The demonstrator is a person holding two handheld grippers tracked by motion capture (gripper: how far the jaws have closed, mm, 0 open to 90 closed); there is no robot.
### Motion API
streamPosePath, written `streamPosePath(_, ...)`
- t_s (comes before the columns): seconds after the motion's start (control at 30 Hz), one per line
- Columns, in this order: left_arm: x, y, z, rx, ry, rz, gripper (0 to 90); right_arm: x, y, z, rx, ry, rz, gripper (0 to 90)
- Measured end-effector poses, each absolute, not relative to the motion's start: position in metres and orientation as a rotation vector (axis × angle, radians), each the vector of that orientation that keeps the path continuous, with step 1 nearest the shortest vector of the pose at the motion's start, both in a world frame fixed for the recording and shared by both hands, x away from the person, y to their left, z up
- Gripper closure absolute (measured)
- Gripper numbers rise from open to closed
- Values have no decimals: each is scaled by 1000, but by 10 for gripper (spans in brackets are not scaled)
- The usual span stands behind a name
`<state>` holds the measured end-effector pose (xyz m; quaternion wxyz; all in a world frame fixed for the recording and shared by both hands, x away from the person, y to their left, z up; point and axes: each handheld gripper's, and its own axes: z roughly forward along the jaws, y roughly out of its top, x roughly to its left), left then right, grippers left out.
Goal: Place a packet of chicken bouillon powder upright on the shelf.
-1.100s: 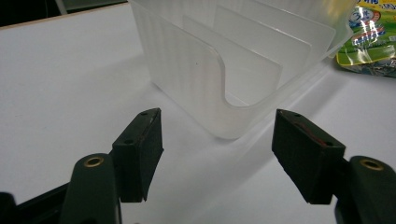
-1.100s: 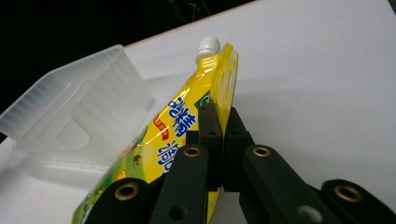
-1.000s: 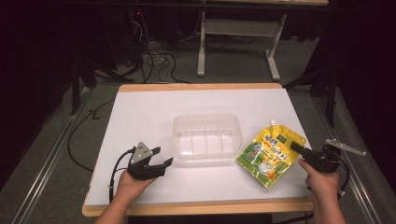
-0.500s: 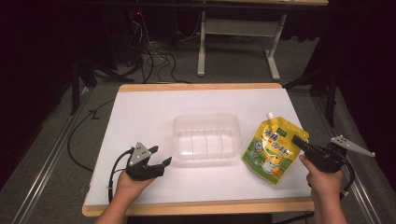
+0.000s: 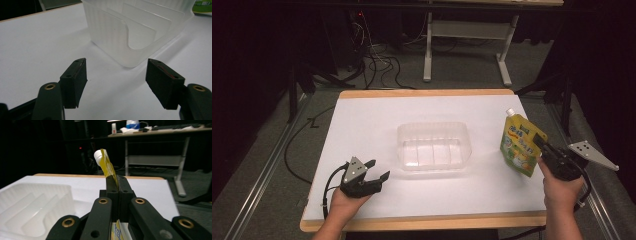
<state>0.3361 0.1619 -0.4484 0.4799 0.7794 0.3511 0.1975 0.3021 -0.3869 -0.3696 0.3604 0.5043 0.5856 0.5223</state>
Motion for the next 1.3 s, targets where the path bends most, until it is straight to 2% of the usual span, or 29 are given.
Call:
streamPosePath(0.2,342,146,-450,1911,838,509,323,294,-392,-375,1308,1515,1339,900)
streamPosePath(0.53,370,98,-459,1910,847,536,333,277,-393,-384,1332,1547,1286,810)
streamPosePath(0.7,379,93,-463,1901,888,541,401,281,-392,-396,1383,1589,1253,655)
streamPosePath(0.8,382,97,-463,1872,918,520,473,290,-393,-409,1446,1643,1220,589)
streamPosePath(1.07,379,101,-462,1859,904,519,644,295,-393,-425,1454,1699,1221,685)
streamPosePath(1.3,374,94,-462,1872,880,539,656,294,-391,-424,1454,1686,1186,759)
